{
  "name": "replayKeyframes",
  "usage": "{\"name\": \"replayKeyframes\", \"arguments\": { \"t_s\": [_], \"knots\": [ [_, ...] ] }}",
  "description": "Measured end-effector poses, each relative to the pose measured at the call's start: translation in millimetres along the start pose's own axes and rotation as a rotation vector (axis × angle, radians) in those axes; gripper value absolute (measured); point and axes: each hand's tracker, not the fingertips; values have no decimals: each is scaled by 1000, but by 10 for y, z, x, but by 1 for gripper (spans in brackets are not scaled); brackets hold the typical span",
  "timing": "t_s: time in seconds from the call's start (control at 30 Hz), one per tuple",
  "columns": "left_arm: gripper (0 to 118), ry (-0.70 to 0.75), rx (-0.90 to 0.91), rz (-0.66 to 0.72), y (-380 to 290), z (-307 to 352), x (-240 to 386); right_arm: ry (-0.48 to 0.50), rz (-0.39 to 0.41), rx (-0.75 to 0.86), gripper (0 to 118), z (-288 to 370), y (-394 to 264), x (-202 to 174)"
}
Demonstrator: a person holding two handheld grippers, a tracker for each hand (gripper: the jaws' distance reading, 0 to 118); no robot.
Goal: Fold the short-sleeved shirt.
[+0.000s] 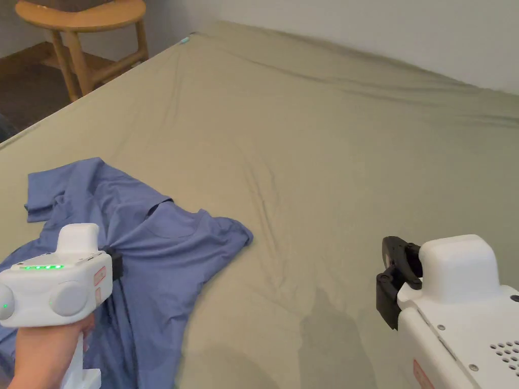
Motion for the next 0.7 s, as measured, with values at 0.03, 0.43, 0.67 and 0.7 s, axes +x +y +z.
{"name": "replayKeyframes", "arguments": {
  "t_s": [0.03, 0.43, 0.67, 0.7],
  "knots": [
    [4, -14, 42, 5, 32, 110, 17, -9, -4, 5, 1, 45, 11, 31],
    [4, -170, 482, -26, 831, 1734, 599, -108, -47, 101, 1, 609, 39, 471],
    [4, -280, 722, -108, 1481, 2602, 1061, -185, -84, 153, 1, 879, -35, 766],
    [4, -291, 747, -136, 1577, 2706, 1148, -200, -99, 156, 1, 917, -47, 817]
  ]
}}
